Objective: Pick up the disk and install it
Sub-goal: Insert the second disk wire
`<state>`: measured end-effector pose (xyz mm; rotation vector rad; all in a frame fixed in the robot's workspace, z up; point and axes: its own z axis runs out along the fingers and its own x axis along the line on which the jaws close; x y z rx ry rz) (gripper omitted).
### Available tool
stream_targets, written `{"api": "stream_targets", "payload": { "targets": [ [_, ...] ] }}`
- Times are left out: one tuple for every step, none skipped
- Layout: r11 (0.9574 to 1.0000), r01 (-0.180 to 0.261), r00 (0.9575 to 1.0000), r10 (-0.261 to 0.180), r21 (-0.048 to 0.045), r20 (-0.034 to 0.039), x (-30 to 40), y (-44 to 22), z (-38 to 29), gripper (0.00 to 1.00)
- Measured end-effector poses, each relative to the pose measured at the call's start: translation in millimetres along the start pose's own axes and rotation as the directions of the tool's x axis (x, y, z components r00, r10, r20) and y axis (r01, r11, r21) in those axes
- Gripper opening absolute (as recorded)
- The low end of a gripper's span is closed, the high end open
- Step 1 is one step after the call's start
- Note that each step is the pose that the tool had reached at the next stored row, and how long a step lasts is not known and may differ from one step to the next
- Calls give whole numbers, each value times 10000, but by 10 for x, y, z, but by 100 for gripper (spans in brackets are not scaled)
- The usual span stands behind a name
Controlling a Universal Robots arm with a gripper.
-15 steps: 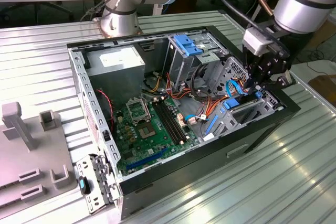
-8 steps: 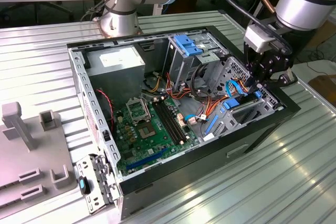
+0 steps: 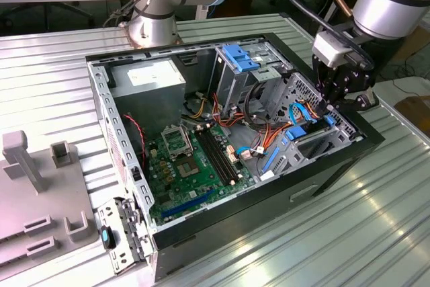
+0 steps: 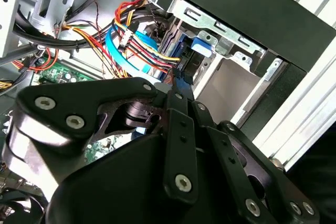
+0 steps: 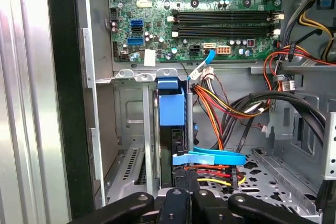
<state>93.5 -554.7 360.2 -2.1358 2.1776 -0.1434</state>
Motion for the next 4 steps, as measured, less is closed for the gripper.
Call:
{"api": "stream_targets", "payload": {
  "targets": [
    [10000, 0, 10000, 0, 0, 1, 0, 0, 0, 11],
    [10000, 0, 10000, 0, 0, 3, 0, 0, 0, 11],
    [10000, -1, 10000, 1, 0, 4, 0, 0, 0, 11],
    [10000, 0, 10000, 0, 0, 5, 0, 0, 0, 11]
  ]
}}
